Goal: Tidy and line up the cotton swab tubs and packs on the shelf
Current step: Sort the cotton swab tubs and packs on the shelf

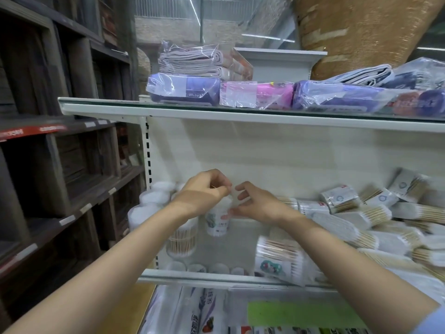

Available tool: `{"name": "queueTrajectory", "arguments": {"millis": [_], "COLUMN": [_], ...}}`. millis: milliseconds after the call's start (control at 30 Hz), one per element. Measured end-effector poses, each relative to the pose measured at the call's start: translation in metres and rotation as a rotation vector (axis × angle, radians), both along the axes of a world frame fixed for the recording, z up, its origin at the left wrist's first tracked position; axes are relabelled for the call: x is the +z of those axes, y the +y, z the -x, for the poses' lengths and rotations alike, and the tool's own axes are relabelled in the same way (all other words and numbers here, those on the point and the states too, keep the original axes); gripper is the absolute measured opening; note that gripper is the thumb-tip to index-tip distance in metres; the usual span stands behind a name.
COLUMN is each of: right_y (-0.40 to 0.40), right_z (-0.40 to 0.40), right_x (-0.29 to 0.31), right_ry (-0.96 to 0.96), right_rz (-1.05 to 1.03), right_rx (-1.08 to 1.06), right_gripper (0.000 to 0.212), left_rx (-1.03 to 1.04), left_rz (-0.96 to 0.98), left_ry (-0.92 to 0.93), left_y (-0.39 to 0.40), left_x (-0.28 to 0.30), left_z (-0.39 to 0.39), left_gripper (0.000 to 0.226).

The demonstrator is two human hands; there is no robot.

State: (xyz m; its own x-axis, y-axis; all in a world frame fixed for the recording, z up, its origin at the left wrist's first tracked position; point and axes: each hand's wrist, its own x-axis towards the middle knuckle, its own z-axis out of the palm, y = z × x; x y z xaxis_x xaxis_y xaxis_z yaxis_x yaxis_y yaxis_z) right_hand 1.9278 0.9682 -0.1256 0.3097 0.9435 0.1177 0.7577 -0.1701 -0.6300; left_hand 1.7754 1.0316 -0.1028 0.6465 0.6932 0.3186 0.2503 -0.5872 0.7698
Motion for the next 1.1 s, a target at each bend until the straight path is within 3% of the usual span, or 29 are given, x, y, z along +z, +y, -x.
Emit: {"name": "queueTrajectory", "arguments": {"millis": [167, 400, 567, 667, 833, 933, 1033, 1100], "right_y": [-0.026, -0.054, -0.068, -0.072, -0.076, -0.078, -0.084, -0.086], "right_z": [-0.019, -0.039, -0.046, -0.050, -0.055, -0.059, -0.053, -0.046], "right_x": [0.006, 0.004, 0.002, 0.000, -0.002, -0.004, 0.000, 0.000], "right_ry": [0.086, 0.118, 0.111, 0.122, 0.195, 0.362, 0.505, 0.583], "right_rz": [-0.106, -0.161, -0.172, -0.187, -0.269, -0.365, -0.351, -0.295], "right_rx": [-0.036, -0.076, -0.098, -0.108, -0.134, -0.136, -0.077, 0.007], "right_gripper": [0.054, 0.048, 0.045, 0.043, 0.030, 0.011, 0.021, 0.023], "left_rx": [-0.112, -0.360, -0.558, -0.562, -0.408, -0.335, -0.206, -0.140], "left_rz": [-0.049, -0.109, -0.124, -0.158, -0.163, 0.029, 0.277, 0.393], "left_ry": [0.049, 0.252, 0.522, 0.569, 0.447, 0.211, -0.118, -0.242], "left_y": [-0.020, -0.043, -0.052, -0.054, -0.045, -0.039, -0.040, -0.041], "left_x": [-0.006, -0.019, -0.021, -0.024, -0.030, -0.030, -0.034, -0.039], "left_z": [-0.024, -0.047, -0.048, -0.050, -0.047, -0.042, -0.042, -0.044], "left_gripper": [0.003, 0.007, 0.050, 0.063, 0.053, 0.042, 0.029, 0.031]}}
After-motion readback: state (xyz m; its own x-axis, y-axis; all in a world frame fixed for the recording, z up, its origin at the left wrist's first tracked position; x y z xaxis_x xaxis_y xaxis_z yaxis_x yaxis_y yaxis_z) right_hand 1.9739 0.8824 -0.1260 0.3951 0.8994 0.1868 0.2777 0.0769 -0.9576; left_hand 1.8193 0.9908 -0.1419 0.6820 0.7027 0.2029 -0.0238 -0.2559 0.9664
